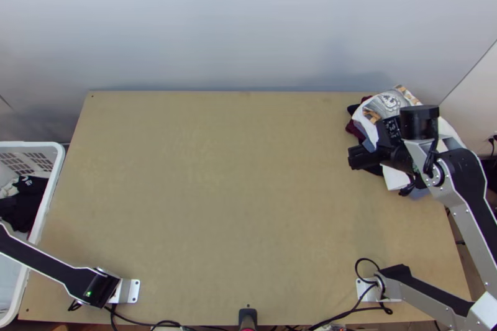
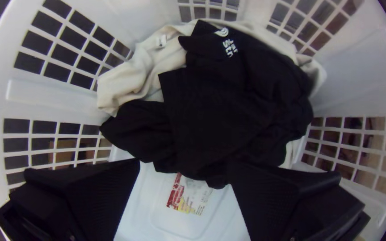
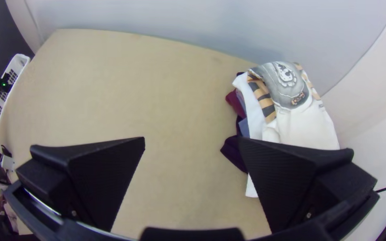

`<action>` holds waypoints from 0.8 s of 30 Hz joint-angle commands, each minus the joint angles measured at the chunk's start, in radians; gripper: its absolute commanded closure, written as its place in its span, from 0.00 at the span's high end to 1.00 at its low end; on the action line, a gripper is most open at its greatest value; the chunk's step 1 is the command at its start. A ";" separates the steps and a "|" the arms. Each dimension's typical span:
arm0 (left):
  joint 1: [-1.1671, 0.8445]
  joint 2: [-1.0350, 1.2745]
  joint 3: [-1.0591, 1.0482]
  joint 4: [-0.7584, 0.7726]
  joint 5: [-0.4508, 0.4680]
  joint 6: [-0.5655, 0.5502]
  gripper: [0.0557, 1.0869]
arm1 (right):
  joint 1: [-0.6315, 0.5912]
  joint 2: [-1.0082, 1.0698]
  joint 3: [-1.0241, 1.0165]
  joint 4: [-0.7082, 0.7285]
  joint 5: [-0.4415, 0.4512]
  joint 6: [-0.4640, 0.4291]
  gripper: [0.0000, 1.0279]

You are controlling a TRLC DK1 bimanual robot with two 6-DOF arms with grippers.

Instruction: Fold the t-shirt

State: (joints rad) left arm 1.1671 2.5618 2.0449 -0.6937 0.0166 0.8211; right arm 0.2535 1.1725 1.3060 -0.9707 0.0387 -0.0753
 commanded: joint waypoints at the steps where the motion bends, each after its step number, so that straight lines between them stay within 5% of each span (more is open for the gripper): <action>1: -0.014 0.221 0.235 -0.059 -0.035 -0.050 0.90 | -0.030 0.001 0.009 -0.028 0.055 -0.024 0.95; 9: -0.069 0.281 0.235 0.074 -0.095 -0.062 0.90 | -0.045 0.009 0.012 -0.034 0.081 -0.038 0.95; 18: -0.078 0.287 0.233 0.094 -0.096 -0.103 0.72 | -0.046 0.041 0.026 -0.033 0.093 -0.052 0.95; 24: -0.060 0.278 0.232 0.088 -0.095 -0.126 0.41 | -0.046 0.039 0.016 -0.033 0.093 -0.052 0.95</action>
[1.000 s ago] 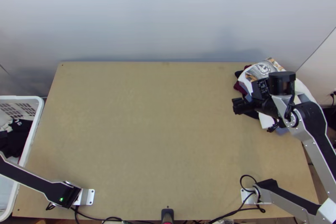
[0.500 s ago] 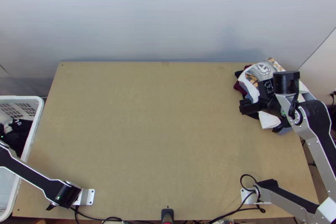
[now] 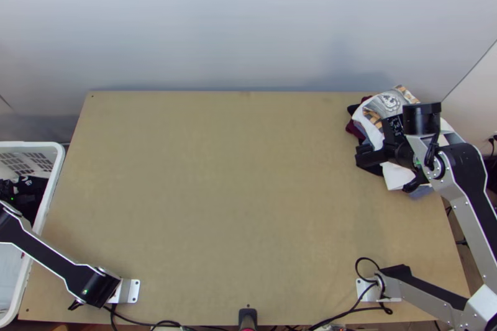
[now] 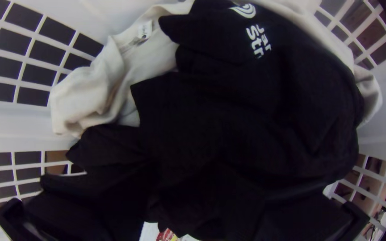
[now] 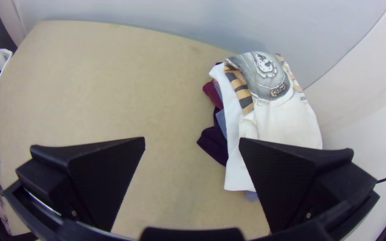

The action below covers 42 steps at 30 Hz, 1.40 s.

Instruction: Fold the t-shirt

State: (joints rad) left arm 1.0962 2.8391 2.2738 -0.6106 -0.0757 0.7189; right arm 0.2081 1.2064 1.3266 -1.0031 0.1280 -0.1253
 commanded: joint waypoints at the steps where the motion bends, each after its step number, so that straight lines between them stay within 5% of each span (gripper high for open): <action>1: 0.014 -0.001 0.003 0.005 -0.003 -0.027 0.37 | -0.001 0.004 -0.006 0.001 0.004 -0.002 0.95; 3: 0.021 -0.004 0.001 0.000 0.005 -0.036 0.10 | -0.001 0.002 -0.009 0.001 0.004 0.000 0.95; 4: 0.024 -0.006 0.001 0.002 0.005 -0.049 0.04 | -0.001 0.001 -0.010 0.000 0.005 -0.002 0.95; 11: 0.025 -0.087 0.003 -0.138 0.070 -0.107 0.04 | -0.001 -0.005 -0.012 0.000 0.005 -0.005 0.95; 17: -0.004 -0.356 0.001 -0.275 0.226 -0.211 0.04 | 0.001 -0.021 -0.010 0.000 0.004 -0.004 0.95; 33: -0.157 -0.917 -0.003 -0.704 0.585 -0.230 0.04 | -0.009 -0.100 -0.049 0.001 0.002 0.000 0.95; 42: -0.387 -1.186 -0.034 -0.765 0.620 -0.242 0.04 | -0.022 -0.192 -0.135 0.000 0.002 0.003 0.95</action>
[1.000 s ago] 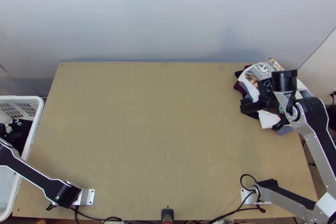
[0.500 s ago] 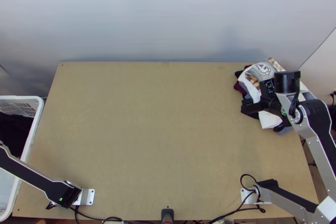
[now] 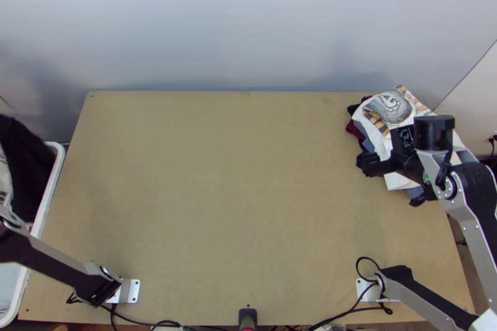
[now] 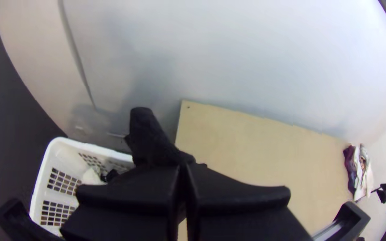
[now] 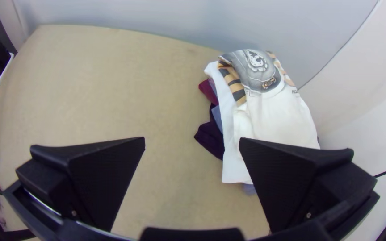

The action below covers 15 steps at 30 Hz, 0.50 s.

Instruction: Fold the t-shirt

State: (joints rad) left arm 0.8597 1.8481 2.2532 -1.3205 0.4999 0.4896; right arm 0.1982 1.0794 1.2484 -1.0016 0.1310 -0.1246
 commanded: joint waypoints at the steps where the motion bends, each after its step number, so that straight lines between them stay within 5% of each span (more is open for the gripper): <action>1: -0.188 -0.222 -0.020 -0.059 0.045 -0.014 0.04 | -0.022 -0.078 -0.069 -0.002 -0.001 0.002 0.95; 15: -0.761 -0.371 -0.055 -0.054 0.026 -0.132 0.04 | -0.135 -0.226 -0.219 -0.019 -0.028 0.034 0.95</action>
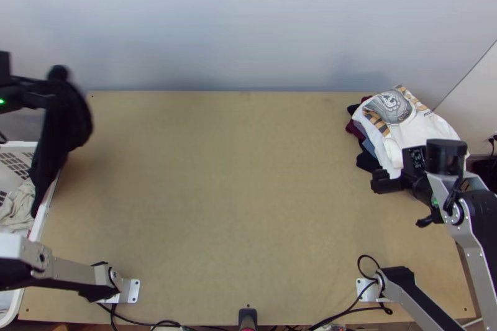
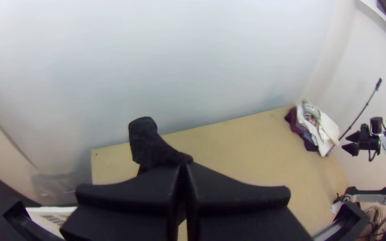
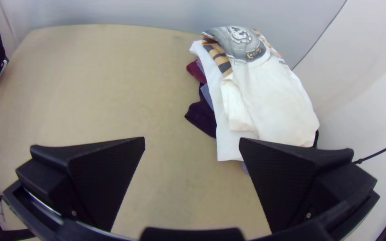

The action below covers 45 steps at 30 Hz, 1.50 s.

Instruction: Fold the t-shirt

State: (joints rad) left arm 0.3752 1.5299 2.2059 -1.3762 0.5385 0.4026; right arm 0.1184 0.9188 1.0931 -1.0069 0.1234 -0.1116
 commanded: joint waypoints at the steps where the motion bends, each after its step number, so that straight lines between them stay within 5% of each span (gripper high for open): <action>1: -0.325 -0.048 -0.008 0.005 -0.018 -0.058 0.04 | -0.062 -0.075 -0.076 -0.016 -0.021 0.021 0.95; 15: -1.062 0.150 -0.023 0.034 -0.017 -0.119 0.04 | -0.198 -0.169 -0.196 -0.105 -0.022 0.021 0.95; 25: -1.335 0.285 -0.015 0.206 -0.017 -0.239 0.05 | -0.312 -0.310 -0.279 -0.180 -0.044 0.050 0.95; 28: -1.411 0.312 -0.014 0.233 -0.017 -0.269 0.25 | -0.316 -0.313 -0.282 -0.177 -0.045 0.050 0.95; 29: -1.432 0.319 -0.012 0.239 -0.017 -0.271 0.41 | -0.316 -0.311 -0.282 -0.171 -0.045 0.050 0.95; 31: -1.460 0.329 -0.008 0.246 -0.017 -0.277 1.00 | -0.321 -0.310 -0.283 -0.165 -0.047 0.050 0.95; 45: -1.207 0.302 -0.034 0.209 -0.052 -0.240 0.96 | -0.218 -0.271 -0.277 -0.170 -0.096 0.043 0.96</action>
State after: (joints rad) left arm -0.9737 1.8515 2.1963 -1.1339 0.5190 0.1158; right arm -0.1669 0.6193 0.8085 -1.1721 0.0601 -0.0631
